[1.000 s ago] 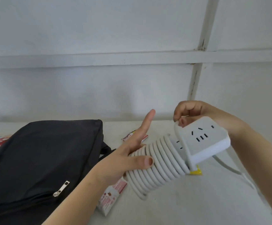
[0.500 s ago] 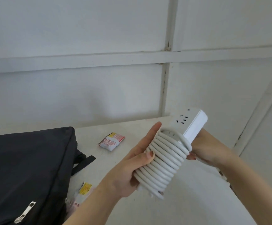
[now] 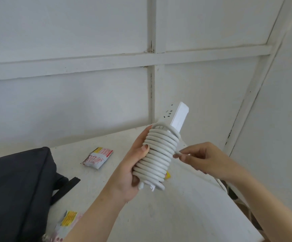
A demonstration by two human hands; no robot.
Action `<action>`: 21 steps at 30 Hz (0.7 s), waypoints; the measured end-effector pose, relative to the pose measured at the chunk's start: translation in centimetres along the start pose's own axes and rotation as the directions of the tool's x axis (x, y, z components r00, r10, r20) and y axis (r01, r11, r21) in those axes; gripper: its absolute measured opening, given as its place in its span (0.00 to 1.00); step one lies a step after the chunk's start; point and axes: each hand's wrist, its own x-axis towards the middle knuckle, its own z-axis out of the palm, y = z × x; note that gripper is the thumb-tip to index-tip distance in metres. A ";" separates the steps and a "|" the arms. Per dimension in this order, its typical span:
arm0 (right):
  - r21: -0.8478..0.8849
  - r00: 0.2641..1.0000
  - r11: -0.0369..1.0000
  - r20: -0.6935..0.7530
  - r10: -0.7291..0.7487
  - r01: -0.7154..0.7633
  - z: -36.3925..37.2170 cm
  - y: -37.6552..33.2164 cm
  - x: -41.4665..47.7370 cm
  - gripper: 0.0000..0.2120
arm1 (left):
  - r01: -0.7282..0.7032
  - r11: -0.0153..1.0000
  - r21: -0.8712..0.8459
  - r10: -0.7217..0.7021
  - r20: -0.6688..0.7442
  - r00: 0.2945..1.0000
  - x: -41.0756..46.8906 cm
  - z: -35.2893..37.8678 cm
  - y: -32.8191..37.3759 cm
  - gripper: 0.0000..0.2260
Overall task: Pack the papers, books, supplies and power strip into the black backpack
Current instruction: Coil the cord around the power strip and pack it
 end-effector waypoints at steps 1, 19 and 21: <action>-0.030 1.000 0.999 -0.022 -0.012 0.012 -0.3 0.2 -0.1 0.11 | 0.002 1.000 0.004 -0.002 -0.001 1.000 0.1 0.1 0.1 0.30; -0.825 0.740 0.558 -0.431 -0.517 -0.090 -7.0 -3.7 2.5 0.34 | -0.068 0.968 0.242 0.054 0.066 0.996 1.1 0.6 1.3 0.26; -0.850 0.716 0.523 -0.402 -0.570 -0.061 -6.8 -5.1 2.9 0.32 | -0.112 0.959 0.260 0.106 0.034 0.994 1.0 0.8 2.2 0.27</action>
